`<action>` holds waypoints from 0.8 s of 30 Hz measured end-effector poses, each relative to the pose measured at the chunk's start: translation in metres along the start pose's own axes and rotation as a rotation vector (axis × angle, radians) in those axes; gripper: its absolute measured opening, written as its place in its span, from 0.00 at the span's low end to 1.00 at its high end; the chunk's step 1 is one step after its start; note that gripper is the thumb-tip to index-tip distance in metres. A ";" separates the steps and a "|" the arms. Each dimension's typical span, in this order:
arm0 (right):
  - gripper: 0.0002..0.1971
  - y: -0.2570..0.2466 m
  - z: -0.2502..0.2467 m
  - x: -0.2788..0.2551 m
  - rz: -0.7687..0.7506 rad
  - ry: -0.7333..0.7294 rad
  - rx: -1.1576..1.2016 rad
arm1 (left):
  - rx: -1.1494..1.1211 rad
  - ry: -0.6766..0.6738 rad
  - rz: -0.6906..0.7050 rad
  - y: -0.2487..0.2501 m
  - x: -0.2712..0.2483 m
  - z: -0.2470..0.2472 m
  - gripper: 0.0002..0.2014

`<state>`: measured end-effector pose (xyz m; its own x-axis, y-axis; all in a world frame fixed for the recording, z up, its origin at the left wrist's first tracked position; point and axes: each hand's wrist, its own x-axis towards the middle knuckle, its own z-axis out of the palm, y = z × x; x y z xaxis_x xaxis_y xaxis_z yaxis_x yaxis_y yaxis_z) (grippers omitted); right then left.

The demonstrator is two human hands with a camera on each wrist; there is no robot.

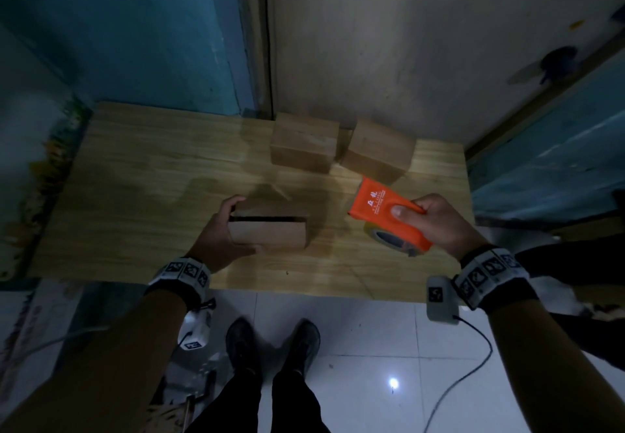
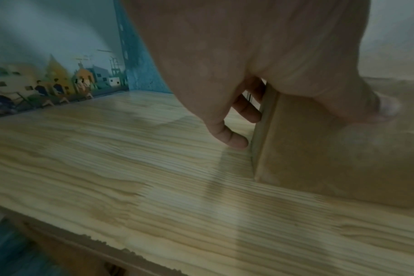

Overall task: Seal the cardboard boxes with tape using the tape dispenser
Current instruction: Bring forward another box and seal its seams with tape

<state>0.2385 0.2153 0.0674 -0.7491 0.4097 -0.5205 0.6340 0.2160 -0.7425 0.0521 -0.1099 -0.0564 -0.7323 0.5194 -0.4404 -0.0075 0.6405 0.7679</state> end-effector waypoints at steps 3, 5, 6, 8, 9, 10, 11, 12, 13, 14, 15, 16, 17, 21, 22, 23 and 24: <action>0.19 0.003 0.005 -0.001 0.000 -0.003 0.022 | -0.023 -0.010 -0.009 0.001 -0.004 -0.001 0.54; 0.18 0.002 0.007 -0.002 0.002 -0.010 0.042 | -0.027 -0.009 0.000 0.001 -0.006 -0.001 0.55; 0.17 0.001 0.008 -0.002 0.001 -0.016 0.048 | -0.028 -0.006 0.000 0.002 -0.008 -0.001 0.55; 0.17 -0.003 0.011 -0.003 -0.003 -0.027 0.055 | -0.024 0.005 -0.001 0.002 -0.010 0.001 0.56; 0.16 -0.006 0.013 -0.004 -0.008 -0.029 0.057 | -0.024 0.008 -0.004 0.003 -0.010 0.002 0.56; 0.15 -0.009 0.015 -0.004 -0.015 -0.033 0.058 | -0.026 0.008 -0.010 0.004 -0.012 0.004 0.57; 0.15 -0.013 0.017 -0.004 -0.024 -0.040 0.059 | -0.026 0.009 -0.007 0.005 -0.013 0.005 0.58; 0.14 -0.017 0.020 -0.003 -0.034 -0.049 0.056 | -0.027 0.007 -0.005 0.006 -0.013 0.007 0.58; 0.14 -0.021 0.023 -0.003 -0.044 -0.060 0.053 | -0.034 0.001 0.000 0.006 -0.013 0.008 0.58; 0.14 -0.025 0.026 -0.001 -0.053 -0.071 0.052 | -0.044 -0.008 0.004 0.007 -0.014 0.009 0.58; 0.15 -0.030 0.030 0.000 -0.062 -0.081 0.057 | -0.055 -0.016 0.014 0.008 -0.015 0.010 0.58; 0.17 -0.033 0.033 0.001 -0.068 -0.086 0.064 | -0.065 -0.028 0.024 0.010 -0.016 0.011 0.59; 0.19 -0.036 0.035 0.003 -0.073 -0.086 0.069 | -0.078 -0.038 0.041 0.012 -0.017 0.012 0.58; 0.18 -0.045 0.046 0.010 -0.100 -0.093 0.071 | -0.155 -0.034 0.069 0.015 -0.023 0.015 0.51; 0.21 -0.046 0.049 0.011 -0.108 -0.099 0.076 | -0.169 -0.028 0.078 0.015 -0.024 0.017 0.47; 0.23 -0.049 0.052 0.012 -0.116 -0.103 0.080 | -0.173 -0.017 0.095 0.014 -0.024 0.018 0.41; 0.26 -0.051 0.055 0.012 -0.125 -0.108 0.081 | -0.160 -0.003 0.105 0.015 -0.025 0.020 0.35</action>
<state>0.1865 0.1604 0.0758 -0.8399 0.2856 -0.4615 0.5208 0.1851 -0.8334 0.0835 -0.1019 -0.0432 -0.7325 0.5806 -0.3554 -0.0395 0.4850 0.8736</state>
